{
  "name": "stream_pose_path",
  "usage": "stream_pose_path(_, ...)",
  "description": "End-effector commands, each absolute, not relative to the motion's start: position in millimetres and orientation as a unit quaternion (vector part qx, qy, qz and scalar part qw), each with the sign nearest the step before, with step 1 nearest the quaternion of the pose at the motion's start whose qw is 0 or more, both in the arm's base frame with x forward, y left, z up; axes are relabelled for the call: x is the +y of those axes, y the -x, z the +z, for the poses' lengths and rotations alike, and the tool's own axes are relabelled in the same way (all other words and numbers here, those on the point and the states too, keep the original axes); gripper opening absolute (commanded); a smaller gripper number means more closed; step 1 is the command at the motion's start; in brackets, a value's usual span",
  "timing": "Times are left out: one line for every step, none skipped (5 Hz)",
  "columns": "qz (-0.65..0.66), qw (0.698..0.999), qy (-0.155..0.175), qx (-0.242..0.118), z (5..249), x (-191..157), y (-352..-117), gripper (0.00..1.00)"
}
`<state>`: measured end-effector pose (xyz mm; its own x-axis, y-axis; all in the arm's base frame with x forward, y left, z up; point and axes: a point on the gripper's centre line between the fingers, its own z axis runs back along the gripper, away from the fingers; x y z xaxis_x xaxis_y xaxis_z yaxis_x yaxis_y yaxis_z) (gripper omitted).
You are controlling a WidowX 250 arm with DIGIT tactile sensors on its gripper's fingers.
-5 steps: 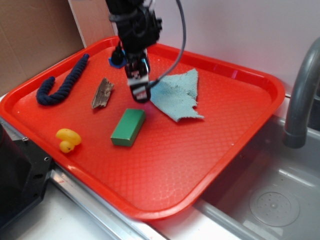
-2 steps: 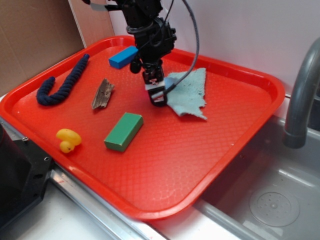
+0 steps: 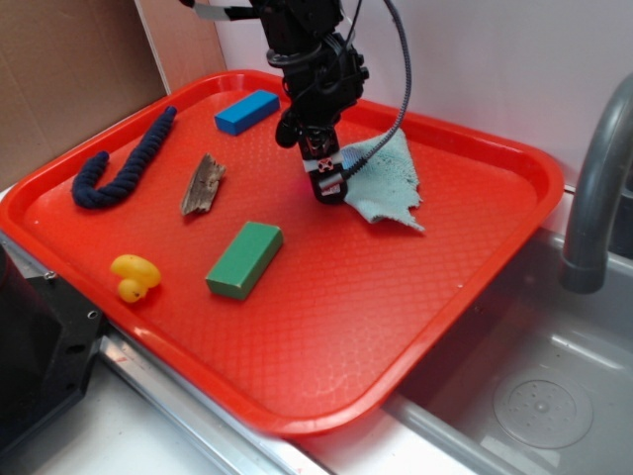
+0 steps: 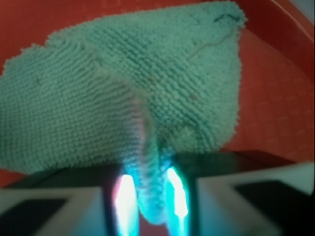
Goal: Grab the blue cloth.
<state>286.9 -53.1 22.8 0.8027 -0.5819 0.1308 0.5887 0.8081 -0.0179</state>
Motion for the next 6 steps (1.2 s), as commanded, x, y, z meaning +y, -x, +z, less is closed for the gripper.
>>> stream_pose_path(-0.295,0.95,0.011,-0.106,47,-65,-290,0.0)
stream_pose_path(-0.218,0.967,-0.023,-0.127,97,-57,-276,0.0)
stream_pose_path(-0.096,0.983,-0.052,-0.148,146,-26,-236,0.0)
stream_pose_path(0.025,0.99,-0.074,-0.121,198,-5,-199,0.0)
stream_pose_path(0.15,0.983,-0.064,-0.085,249,-21,-181,0.0)
stream_pose_path(0.156,0.984,-0.032,-0.078,301,-18,-169,0.0)
